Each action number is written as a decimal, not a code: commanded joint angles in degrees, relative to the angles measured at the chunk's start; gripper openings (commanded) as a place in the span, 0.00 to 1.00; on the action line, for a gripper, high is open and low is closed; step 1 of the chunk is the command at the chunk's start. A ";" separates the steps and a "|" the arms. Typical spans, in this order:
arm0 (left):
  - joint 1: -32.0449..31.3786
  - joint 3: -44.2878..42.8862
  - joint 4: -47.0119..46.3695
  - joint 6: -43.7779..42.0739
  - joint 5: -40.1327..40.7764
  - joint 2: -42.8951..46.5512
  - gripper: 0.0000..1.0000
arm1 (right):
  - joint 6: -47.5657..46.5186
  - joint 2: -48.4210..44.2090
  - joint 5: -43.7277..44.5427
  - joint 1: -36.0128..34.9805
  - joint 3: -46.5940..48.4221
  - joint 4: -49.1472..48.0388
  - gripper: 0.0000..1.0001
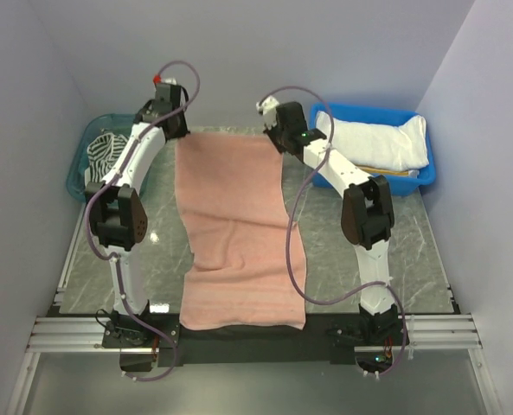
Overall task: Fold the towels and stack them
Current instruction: Flatten out the crumpled towel, then fold the towel
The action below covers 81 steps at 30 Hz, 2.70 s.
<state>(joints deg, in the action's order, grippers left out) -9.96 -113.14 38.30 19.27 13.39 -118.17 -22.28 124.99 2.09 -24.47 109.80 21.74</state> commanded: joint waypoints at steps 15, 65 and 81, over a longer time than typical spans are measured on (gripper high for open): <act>7.67 -19.65 -9.65 5.86 4.28 -6.20 0.00 | -10.49 6.67 28.93 2.50 20.35 -27.44 0.00; 9.00 71.19 -15.09 20.62 -23.32 53.40 0.00 | 33.96 -48.62 -0.14 -0.76 -56.60 -3.89 0.00; 7.14 71.32 -27.06 27.67 -16.65 31.43 0.00 | 39.42 -23.13 -5.95 3.81 -50.83 -7.76 0.00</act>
<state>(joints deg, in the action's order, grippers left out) -3.84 -37.60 12.82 47.55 -13.61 -83.68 16.93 99.15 -8.75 -24.40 56.12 13.54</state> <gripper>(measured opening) 0.035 0.025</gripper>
